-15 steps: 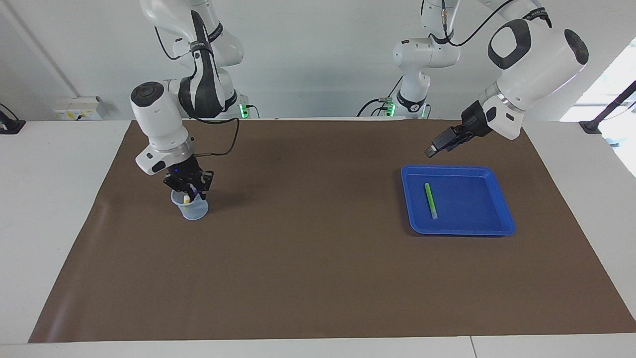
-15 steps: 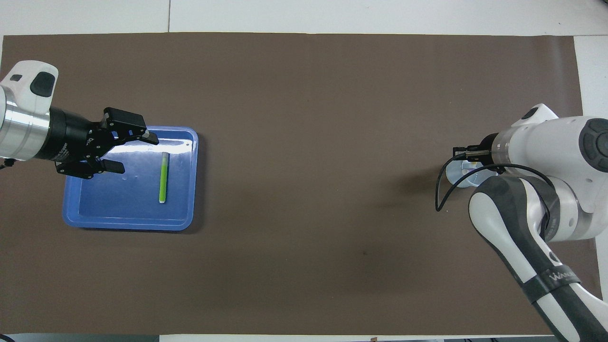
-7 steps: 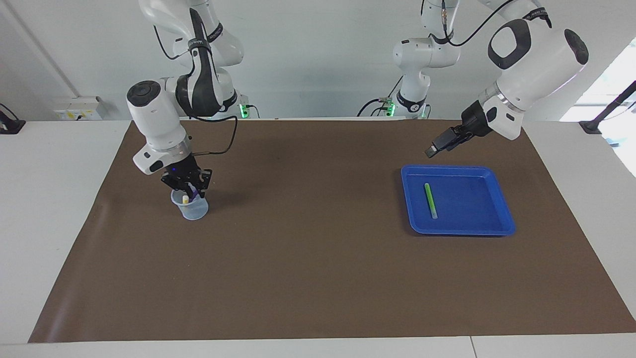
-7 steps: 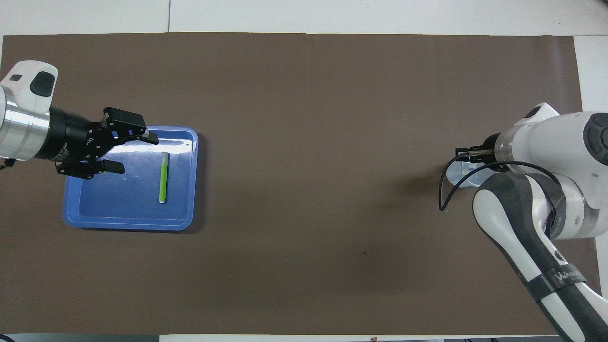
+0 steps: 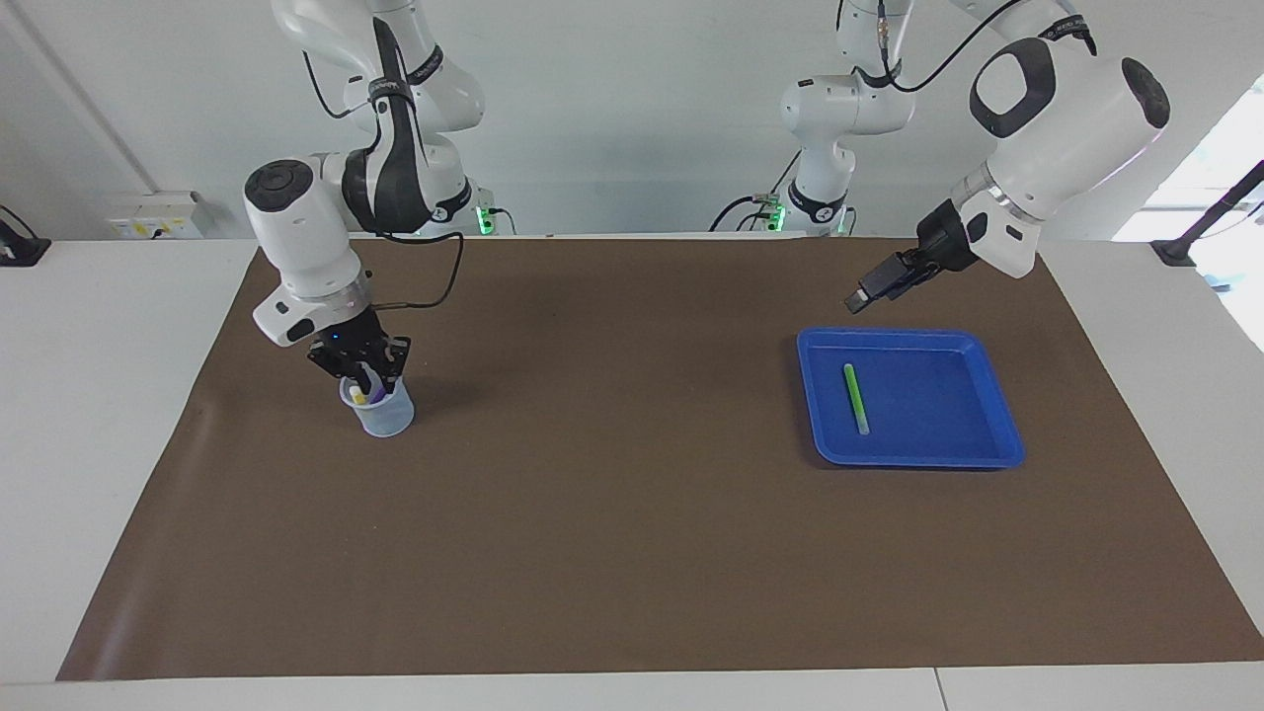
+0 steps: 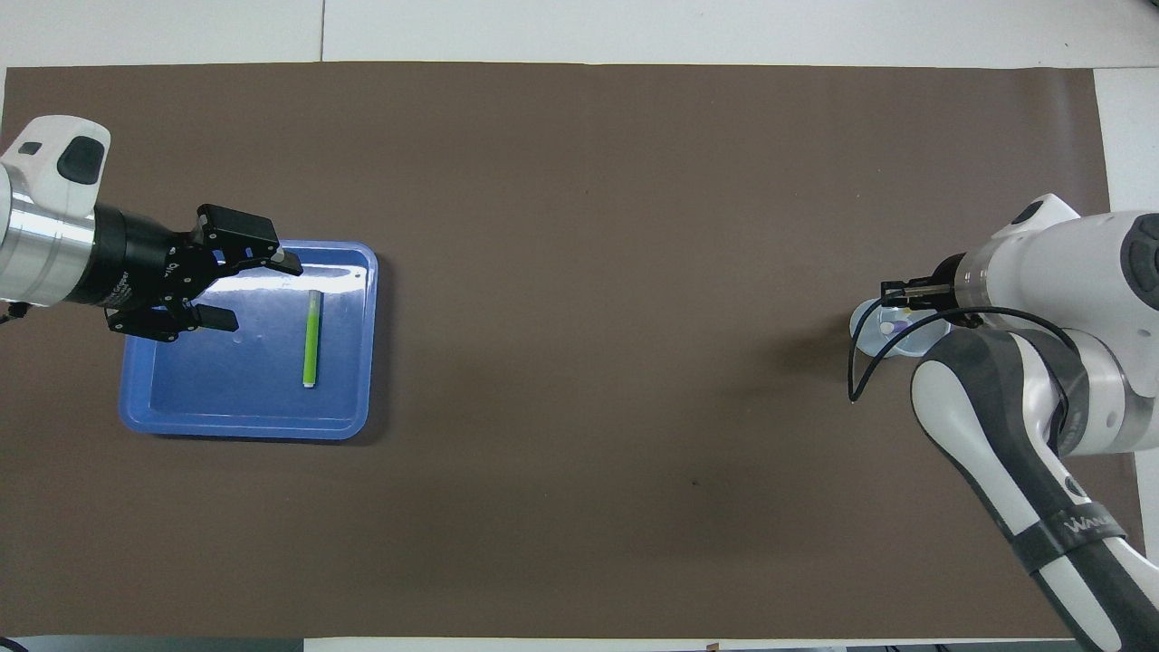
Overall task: Right arm passes pens to left for tray arrangement
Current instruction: 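Raise the left gripper from the tray while the right gripper nears the cup, then grasp the yellow pen in the cup with the right gripper and lift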
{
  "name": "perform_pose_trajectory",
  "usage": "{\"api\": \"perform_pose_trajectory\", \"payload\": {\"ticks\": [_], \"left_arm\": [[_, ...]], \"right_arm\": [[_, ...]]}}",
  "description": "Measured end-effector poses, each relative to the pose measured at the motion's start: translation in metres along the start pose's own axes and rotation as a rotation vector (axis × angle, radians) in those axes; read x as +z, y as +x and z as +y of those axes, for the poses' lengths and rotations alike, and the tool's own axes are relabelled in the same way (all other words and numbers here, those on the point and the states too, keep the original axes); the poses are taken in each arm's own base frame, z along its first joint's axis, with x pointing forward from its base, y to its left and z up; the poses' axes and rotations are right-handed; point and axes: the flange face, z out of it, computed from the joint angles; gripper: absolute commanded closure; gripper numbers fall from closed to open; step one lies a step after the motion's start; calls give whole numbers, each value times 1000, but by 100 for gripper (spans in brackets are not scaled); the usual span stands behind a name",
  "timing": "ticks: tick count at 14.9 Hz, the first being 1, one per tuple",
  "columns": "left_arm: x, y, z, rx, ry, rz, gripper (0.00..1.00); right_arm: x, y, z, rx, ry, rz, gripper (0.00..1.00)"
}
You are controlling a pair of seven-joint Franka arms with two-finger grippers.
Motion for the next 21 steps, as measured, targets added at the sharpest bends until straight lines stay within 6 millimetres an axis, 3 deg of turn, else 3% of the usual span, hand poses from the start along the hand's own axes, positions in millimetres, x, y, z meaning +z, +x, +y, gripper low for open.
{"api": "perform_pose_trajectory", "payload": {"ticks": [5, 8, 11, 14, 21], "left_arm": [[0, 0, 0, 0, 0, 0, 0], [0, 0, 0, -1, 0, 0, 0], [0, 0, 0, -1, 0, 0, 0], [0, 0, 0, -1, 0, 0, 0], [1, 0, 0, -2, 1, -1, 0]], "right_arm": [[-16, 2, 14, 12, -5, -38, 61], [-27, 1, 21, 14, -6, -56, 50], [-33, 1, 27, 9, -7, -56, 45], [-32, -1, 35, 8, -6, -64, 43], [-16, -21, 27, -24, 0, -110, 43]]}}
